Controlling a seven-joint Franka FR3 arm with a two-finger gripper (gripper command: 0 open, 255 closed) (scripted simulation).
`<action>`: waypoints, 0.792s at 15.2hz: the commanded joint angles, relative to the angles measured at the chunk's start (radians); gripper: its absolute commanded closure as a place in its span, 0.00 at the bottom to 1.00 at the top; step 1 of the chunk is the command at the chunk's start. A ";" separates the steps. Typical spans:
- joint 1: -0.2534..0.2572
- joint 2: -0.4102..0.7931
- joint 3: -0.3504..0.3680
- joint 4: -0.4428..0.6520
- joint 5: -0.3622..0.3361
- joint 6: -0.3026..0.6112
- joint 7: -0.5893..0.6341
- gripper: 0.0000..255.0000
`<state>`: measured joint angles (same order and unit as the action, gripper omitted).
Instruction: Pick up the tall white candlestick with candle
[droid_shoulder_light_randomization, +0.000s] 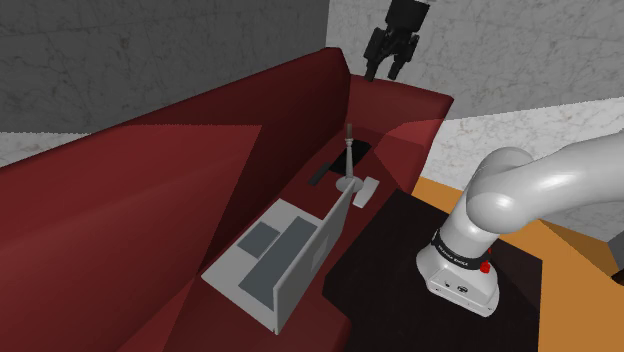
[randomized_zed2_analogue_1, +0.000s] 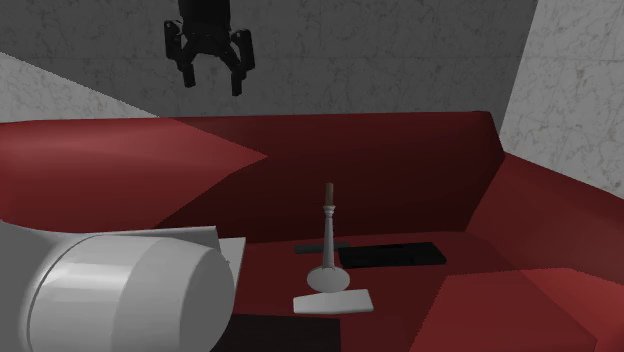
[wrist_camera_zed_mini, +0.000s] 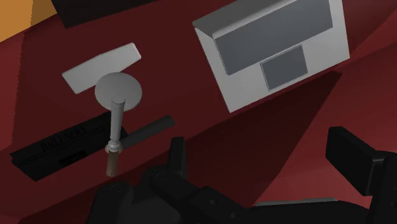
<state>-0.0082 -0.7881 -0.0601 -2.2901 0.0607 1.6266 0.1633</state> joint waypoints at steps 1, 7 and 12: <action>0.000 0.000 0.000 0.000 0.000 0.000 0.000 0.00; -0.046 0.040 0.006 -0.159 -0.053 0.231 0.029 0.00; -0.090 0.117 0.007 -0.256 -0.101 0.433 0.063 0.00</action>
<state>-0.0892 -0.6896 -0.0556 -2.5198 -0.0304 2.0061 0.2162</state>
